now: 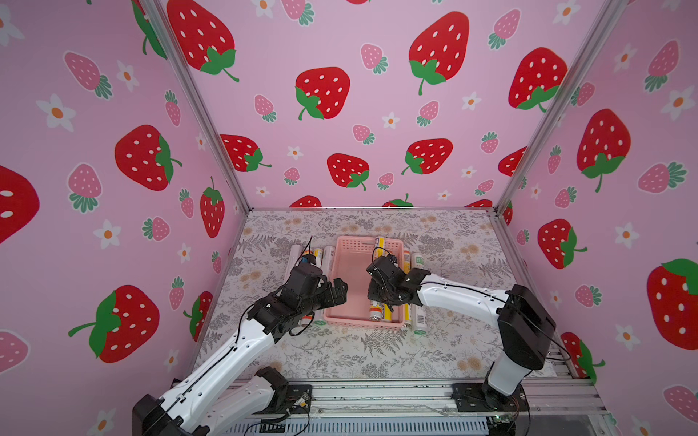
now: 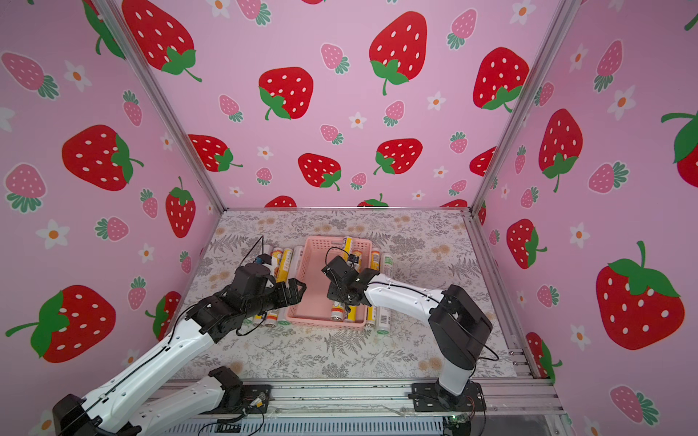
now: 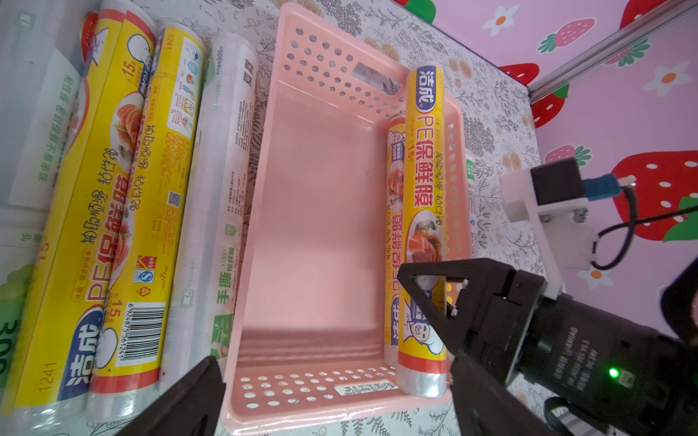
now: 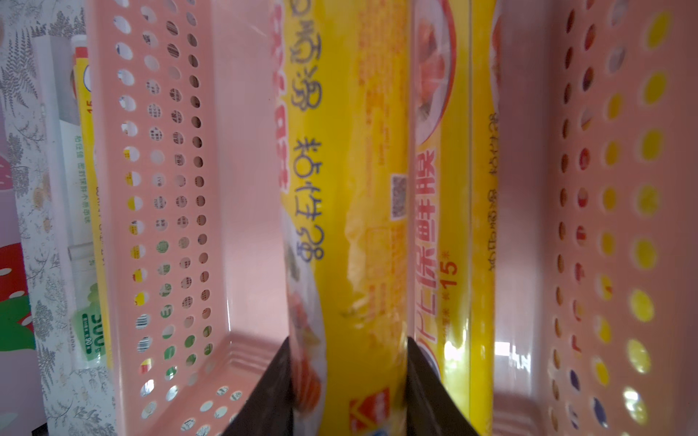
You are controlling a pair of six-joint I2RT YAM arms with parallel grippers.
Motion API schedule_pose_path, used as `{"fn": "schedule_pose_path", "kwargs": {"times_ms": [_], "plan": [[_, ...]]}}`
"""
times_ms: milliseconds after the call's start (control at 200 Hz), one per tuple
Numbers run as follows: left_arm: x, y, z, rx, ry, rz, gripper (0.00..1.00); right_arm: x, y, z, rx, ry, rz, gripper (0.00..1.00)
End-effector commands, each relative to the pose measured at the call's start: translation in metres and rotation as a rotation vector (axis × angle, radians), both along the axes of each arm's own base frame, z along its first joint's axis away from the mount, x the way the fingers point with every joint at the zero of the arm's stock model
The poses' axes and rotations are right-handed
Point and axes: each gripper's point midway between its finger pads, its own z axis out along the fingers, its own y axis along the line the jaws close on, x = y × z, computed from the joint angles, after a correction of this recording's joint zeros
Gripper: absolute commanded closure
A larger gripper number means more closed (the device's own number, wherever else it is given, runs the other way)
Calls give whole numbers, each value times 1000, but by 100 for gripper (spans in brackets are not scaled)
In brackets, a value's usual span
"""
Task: Put the plastic wrap into the basket
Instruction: Place the plastic wrap in the basket.
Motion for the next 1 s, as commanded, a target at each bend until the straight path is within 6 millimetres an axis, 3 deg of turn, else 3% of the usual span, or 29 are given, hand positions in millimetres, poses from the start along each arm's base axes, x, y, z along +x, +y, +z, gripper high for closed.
{"fn": "schedule_pose_path", "kwargs": {"times_ms": [0,995], "plan": [[0,-1,-1,-12,2,0,2,4,4,17,20,-36,-13,71],[-1,0,1,-8,-4,-10,1,1,12,-36,-109,65,20,70]]}}
